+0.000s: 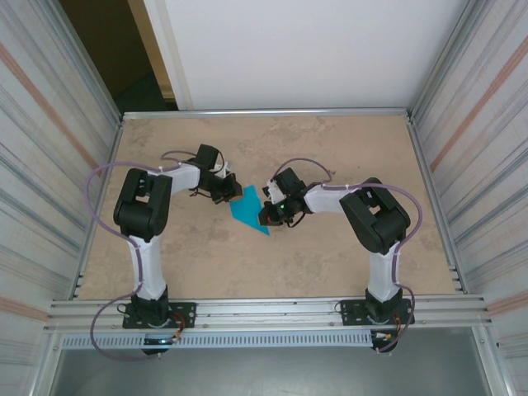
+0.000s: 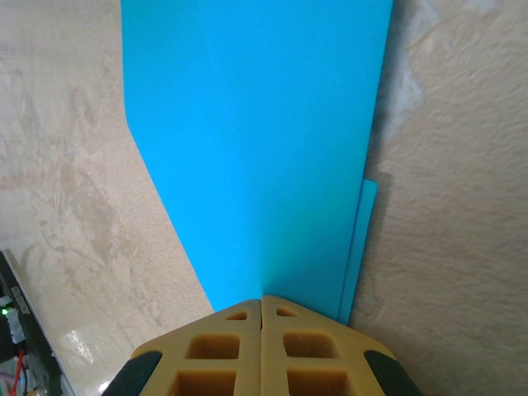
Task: Fold a paper plane with a square sheet of paper (pick it up from the middle)
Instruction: Fourth fold the wing at the center of the table, then pick up the paper from the center of the table.
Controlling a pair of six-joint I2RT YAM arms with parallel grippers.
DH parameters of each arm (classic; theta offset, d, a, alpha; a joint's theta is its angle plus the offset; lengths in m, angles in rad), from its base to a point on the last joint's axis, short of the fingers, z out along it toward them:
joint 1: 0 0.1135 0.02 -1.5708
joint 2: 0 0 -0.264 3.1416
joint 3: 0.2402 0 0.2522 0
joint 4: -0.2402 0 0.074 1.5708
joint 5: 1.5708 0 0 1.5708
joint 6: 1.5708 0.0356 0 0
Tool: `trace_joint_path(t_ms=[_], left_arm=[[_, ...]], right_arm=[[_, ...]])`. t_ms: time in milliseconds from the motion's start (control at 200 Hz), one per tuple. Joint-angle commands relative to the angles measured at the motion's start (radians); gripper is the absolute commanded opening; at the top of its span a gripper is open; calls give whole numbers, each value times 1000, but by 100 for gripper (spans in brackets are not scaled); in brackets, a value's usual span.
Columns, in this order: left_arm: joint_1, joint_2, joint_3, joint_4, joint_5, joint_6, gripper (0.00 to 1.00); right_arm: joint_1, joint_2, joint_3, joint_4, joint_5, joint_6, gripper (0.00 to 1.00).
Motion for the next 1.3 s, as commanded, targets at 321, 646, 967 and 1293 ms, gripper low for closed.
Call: trace_joint_path(t_ms=[321,646,967,1293], left_arm=[[134,104,112,-44,-155,94,11],[157,71,194,-67,-107,101,13],[151,-286,-106,117,-96,-86,34],[65,-480,-402,299,-66,-253,57]], right_arm=[[-1,63,-63,-186,86,1,1],[16,4,-37,-139,27,53,5],[-46,-192,-43,141,116,296,35],[-118,-115,-32,150,18,209,39]])
